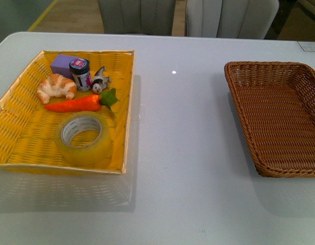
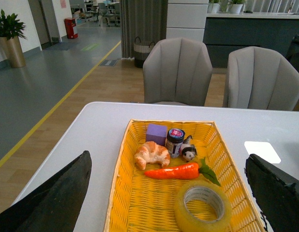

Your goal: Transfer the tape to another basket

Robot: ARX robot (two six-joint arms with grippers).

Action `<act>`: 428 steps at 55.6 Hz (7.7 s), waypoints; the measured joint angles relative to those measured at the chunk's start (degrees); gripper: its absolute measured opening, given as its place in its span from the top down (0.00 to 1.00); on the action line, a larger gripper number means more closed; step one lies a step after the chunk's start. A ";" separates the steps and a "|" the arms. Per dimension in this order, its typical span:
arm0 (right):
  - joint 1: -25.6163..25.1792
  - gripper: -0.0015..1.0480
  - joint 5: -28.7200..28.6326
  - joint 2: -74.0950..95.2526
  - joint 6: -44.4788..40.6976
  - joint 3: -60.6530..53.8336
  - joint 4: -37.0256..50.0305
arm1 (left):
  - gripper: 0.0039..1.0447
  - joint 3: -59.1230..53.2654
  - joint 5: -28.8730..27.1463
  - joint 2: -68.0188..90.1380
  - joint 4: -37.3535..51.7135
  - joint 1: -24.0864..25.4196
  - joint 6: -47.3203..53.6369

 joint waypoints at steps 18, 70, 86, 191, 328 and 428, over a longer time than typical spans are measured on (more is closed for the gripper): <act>0.00 0.09 0.00 0.00 0.00 0.00 0.00 | 0.08 0.00 0.00 0.02 0.00 0.00 0.00; 0.00 0.09 0.00 -0.04 0.00 0.00 -0.02 | 0.08 32.17 7.63 82.82 17.38 3.28 -9.03; 0.00 0.09 0.00 -0.04 0.00 0.00 -0.02 | 0.08 42.32 7.21 103.56 20.06 1.11 -5.57; 0.00 0.09 0.00 -0.04 0.00 0.00 -0.02 | 0.86 53.16 2.95 125.11 19.32 -3.80 -5.05; 13.57 0.09 -15.39 78.03 46.93 19.32 48.17 | 0.86 69.33 9.29 106.60 7.50 -34.07 -25.46; -3.37 0.55 -18.10 94.97 51.08 28.98 51.69 | 0.26 46.51 -14.25 83.93 33.48 -25.18 -11.15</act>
